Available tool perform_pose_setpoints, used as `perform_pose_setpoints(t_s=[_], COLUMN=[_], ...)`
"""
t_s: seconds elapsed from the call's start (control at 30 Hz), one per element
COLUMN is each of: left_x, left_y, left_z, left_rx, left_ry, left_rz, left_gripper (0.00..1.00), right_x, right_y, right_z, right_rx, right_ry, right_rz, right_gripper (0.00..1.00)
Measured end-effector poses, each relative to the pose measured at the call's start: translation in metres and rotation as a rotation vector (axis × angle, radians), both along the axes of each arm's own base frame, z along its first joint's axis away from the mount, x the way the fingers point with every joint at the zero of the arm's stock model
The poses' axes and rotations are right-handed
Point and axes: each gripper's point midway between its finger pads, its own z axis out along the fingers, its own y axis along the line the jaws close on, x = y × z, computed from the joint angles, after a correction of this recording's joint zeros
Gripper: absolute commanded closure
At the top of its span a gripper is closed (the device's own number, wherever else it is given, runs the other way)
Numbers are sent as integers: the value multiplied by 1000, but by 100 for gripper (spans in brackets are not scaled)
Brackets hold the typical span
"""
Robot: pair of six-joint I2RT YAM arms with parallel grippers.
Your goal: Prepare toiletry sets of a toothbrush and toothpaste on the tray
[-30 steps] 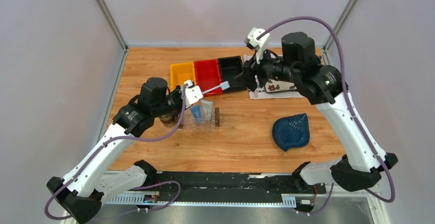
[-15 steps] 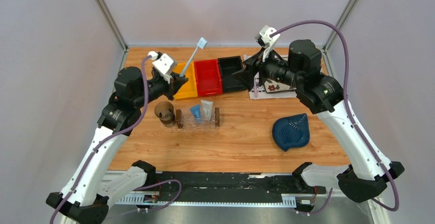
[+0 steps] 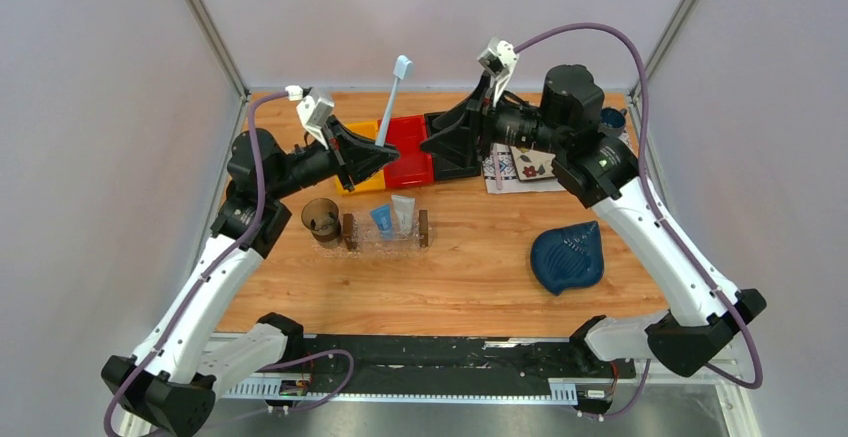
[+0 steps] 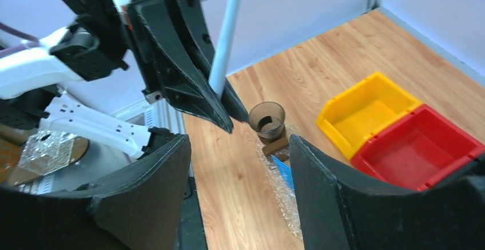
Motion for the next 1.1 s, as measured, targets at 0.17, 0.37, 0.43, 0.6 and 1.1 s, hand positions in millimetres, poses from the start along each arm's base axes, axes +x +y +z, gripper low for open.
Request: perform_pose_setpoints(t_s=[0.17,0.37,0.43,0.6,1.1], left_x=[-10,-25,-28,-33,-40], left_y=[-12,-16,-17,-18,-19], left_z=[-3,12,12,9,11], left_rx=[-72,-149,-164,-184,-221], left_ry=[50,22,22,36,20], left_rz=[-113,-198,-220,-250,-280], left_gripper=[100,100,100,100,100], right_x=[-8,-13,-14,-20,-28], right_y=[15,30,34,40,61], right_z=[-2,3,6,12,14], right_rx=[7,15,19,28,21], right_ry=[23,20,15,1,-22], right_rz=[70,125,137,173,244], right_gripper=[35,38,39,42,64])
